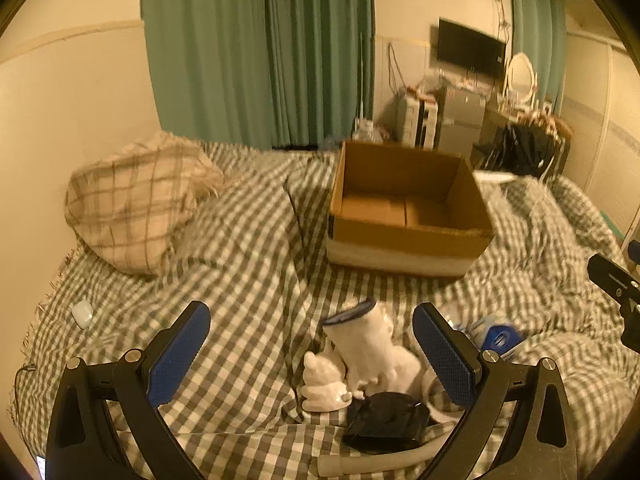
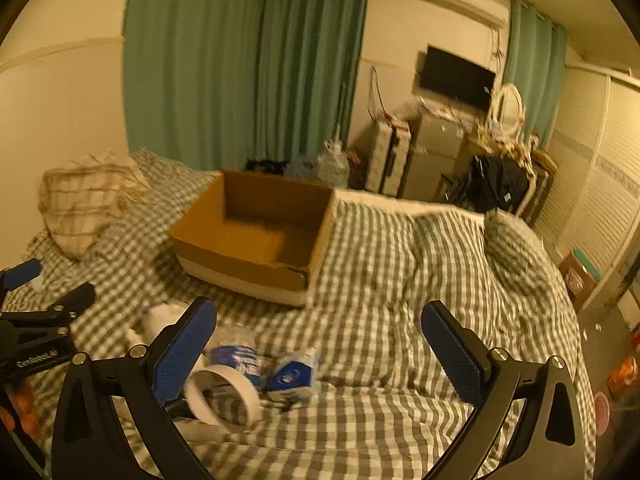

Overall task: Organize objects
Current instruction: 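Move both tools down toward the sock and tape roll on the bed, then grasp the white knit sock with the left tool while the right tool grasps the white tape roll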

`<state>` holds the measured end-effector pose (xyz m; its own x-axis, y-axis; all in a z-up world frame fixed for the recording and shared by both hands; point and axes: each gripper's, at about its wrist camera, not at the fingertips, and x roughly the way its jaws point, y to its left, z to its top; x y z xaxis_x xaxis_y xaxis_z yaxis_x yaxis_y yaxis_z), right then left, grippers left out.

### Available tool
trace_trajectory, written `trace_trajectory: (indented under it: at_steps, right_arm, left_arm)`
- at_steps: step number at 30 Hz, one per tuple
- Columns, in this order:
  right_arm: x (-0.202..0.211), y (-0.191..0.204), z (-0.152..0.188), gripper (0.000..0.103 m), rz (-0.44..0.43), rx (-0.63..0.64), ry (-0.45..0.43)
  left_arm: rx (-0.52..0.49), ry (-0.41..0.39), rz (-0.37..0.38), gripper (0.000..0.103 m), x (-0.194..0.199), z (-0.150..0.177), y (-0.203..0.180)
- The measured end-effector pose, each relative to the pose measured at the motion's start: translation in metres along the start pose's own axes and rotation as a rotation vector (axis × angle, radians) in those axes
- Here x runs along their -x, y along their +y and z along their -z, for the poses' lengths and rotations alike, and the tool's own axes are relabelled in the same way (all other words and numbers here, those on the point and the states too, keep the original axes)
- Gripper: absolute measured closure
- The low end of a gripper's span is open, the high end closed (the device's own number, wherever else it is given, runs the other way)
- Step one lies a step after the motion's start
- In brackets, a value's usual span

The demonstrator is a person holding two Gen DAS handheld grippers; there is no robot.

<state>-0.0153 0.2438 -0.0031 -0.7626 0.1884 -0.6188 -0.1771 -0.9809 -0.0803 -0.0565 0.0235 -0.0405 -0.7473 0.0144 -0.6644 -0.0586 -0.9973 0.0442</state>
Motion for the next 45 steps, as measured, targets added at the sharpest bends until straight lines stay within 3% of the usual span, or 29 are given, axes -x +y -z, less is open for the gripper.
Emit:
trace_trajectory:
  at_steps: [6, 7, 15, 21, 23, 25, 26, 28, 35, 45]
  right_arm:
    - [-0.052, 0.000, 0.025, 0.001, -0.009, 0.017, 0.153]
    - [-0.061, 0.002, 0.029, 0.006, -0.015, 0.026, 0.179]
    - [-0.079, 0.035, 0.049, 0.010, -0.110, 0.125, 0.242]
    - [-0.094, 0.052, 0.059, 0.032, -0.183, 0.162, 0.324]
    - [-0.100, 0.058, 0.063, 0.049, -0.213, 0.182, 0.351]
    - [-0.106, 0.064, 0.067, 0.066, -0.234, 0.201, 0.378]
    - [-0.108, 0.065, 0.068, 0.077, -0.241, 0.203, 0.384]
    - [-0.109, 0.065, 0.068, 0.087, -0.259, 0.194, 0.381]
    - [-0.087, 0.055, 0.056, 0.095, -0.212, 0.161, 0.290]
    - [-0.030, 0.045, 0.026, 0.098, -0.177, 0.130, 0.134]
  left_arm:
    - [-0.025, 0.123, 0.010, 0.000, -0.042, 0.018, -0.009]
    - [-0.028, 0.142, 0.011, 0.000, -0.048, 0.021, -0.011]
    - [-0.015, 0.245, 0.048, 0.002, -0.091, 0.031, -0.015]
    - [0.006, 0.281, 0.103, 0.007, -0.109, 0.030, -0.016]
    - [0.022, 0.290, 0.134, 0.016, -0.115, 0.028, -0.016]
    - [0.033, 0.307, 0.175, 0.048, -0.123, 0.027, -0.017]
    - [0.036, 0.321, 0.198, 0.054, -0.125, 0.027, -0.018]
    - [0.034, 0.319, 0.220, 0.070, -0.123, 0.028, -0.017]
    - [0.000, 0.255, 0.226, 0.075, -0.085, 0.023, -0.014]
    - [0.006, 0.110, 0.241, 0.078, -0.015, -0.012, 0.007]
